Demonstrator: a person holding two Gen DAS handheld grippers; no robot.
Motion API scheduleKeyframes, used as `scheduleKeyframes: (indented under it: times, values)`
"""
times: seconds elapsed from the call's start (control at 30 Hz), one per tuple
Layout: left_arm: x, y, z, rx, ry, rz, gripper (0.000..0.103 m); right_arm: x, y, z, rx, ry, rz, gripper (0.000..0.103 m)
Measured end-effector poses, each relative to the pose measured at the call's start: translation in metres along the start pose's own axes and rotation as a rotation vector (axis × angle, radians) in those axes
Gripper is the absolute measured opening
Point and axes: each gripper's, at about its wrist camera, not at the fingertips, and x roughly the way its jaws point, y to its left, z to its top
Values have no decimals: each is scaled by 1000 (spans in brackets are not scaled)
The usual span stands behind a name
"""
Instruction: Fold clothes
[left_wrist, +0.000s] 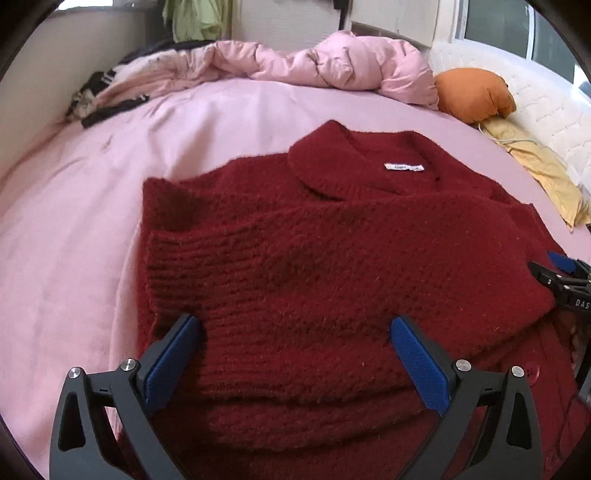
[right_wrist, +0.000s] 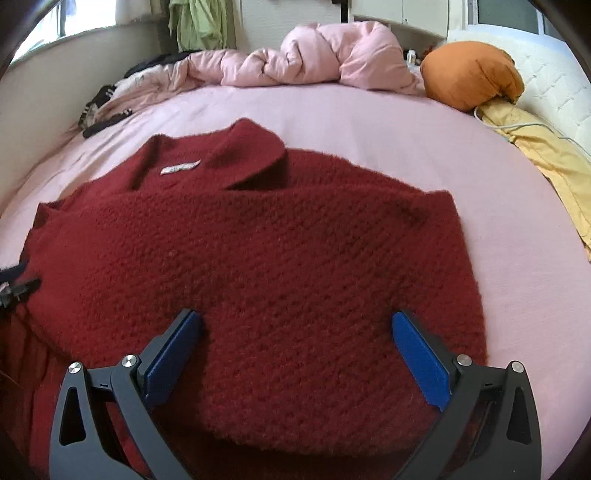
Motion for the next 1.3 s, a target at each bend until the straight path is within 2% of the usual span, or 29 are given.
scheduleKeyframes:
  times: [0.1,0.4,0.57,0.63,0.7,0.73,0.8,0.87,0.97,1.3]
  values:
    - [1,-1,0,11,-5,16,103,3,6,1,-27,7,-38,103]
    - [0,2,0,7,-4,10,103,2,7,-1,-23,1,-36,103]
    - [-13,-4,7,-10,41,31,103,-3,8,3,-25,40,-34,103]
    - [-27,-5,1,-32,1,-16,103,-24,6,2,-6,-25,-24,103]
    - [-20,-7,-15,-16,21,-7,103,-38,2,-7,14,-95,-23,103]
    - [-16,-10,-19,5,19,6,103,-33,-1,-13,25,-71,-27,103]
    - [-17,-13,-17,20,8,26,103,-11,-9,-17,52,43,-3,103]
    - [-15,-15,-18,29,12,39,103,-11,-10,-15,61,28,4,103]
    - [-17,-13,-17,18,4,26,103,-9,-3,-14,26,24,-39,103]
    - [-17,-16,-16,28,19,39,103,-14,-7,-17,38,14,-26,103]
